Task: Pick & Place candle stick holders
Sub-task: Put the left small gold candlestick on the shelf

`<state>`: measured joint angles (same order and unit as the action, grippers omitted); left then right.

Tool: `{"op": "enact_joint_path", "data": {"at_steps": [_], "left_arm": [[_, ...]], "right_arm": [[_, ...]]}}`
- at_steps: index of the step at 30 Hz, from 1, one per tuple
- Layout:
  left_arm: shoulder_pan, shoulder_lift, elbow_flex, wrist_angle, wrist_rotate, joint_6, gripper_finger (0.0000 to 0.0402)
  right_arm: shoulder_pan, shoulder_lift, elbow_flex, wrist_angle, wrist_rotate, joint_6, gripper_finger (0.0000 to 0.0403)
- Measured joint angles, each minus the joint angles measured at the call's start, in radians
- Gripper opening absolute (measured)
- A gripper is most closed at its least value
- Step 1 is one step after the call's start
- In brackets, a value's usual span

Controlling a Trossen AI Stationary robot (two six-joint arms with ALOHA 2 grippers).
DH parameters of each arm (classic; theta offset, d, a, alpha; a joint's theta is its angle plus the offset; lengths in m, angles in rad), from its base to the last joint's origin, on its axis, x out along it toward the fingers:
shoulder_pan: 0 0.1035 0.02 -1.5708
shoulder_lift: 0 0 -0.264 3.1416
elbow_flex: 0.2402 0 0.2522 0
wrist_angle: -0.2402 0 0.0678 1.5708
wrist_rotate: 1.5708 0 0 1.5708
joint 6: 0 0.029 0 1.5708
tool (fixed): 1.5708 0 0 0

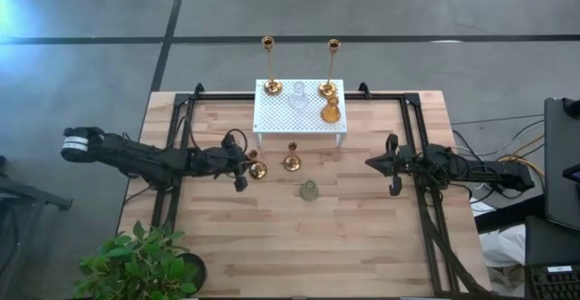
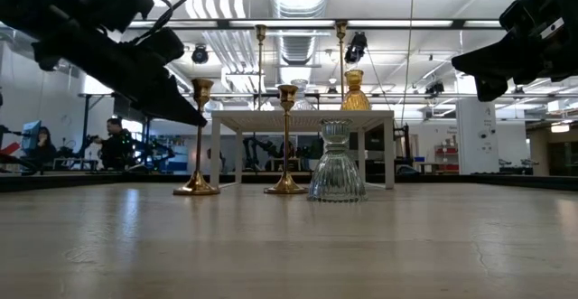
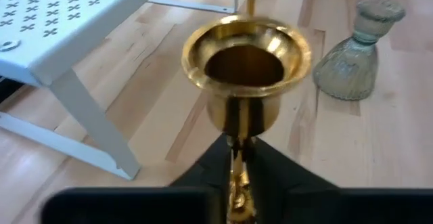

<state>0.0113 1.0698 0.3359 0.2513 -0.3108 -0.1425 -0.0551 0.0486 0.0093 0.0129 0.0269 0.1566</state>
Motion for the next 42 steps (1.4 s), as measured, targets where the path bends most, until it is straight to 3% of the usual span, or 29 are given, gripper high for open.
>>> {"op": "enact_joint_path", "data": {"at_steps": [2, 11, 17, 25, 31, 42], "left_arm": [[0.000, 0.000, 0.000, 0.017, 0.004, 0.009, 0.0019], [0.000, -0.003, 0.000, 0.033, 0.008, -0.003, 0.0018], [0.001, -0.031, 0.045, 0.006, 0.067, -0.043, 0.0018], [0.004, -0.063, 0.277, -0.317, 0.047, -0.004, 0.0018], [0.029, -0.055, 0.485, -0.461, 0.048, 0.061, 0.0018], [0.134, 0.087, 0.732, -0.490, 0.097, 0.175, 0.0018]], "right_arm": [[0.000, 0.000, 0.000, 0.000, 0.000, 0.000, 0.0008], [0.000, 0.000, 0.000, 0.000, 0.000, 0.000, 0.0008], [0.000, 0.000, 0.000, 0.000, 0.000, 0.000, 0.0008], [0.000, 0.000, 0.000, 0.000, 0.000, 0.000, 0.0008], [0.000, 0.000, 0.000, 0.000, 0.000, 0.000, 0.0008], [0.000, 0.000, 0.000, 0.000, 0.000, 0.000, 0.0008]]}}
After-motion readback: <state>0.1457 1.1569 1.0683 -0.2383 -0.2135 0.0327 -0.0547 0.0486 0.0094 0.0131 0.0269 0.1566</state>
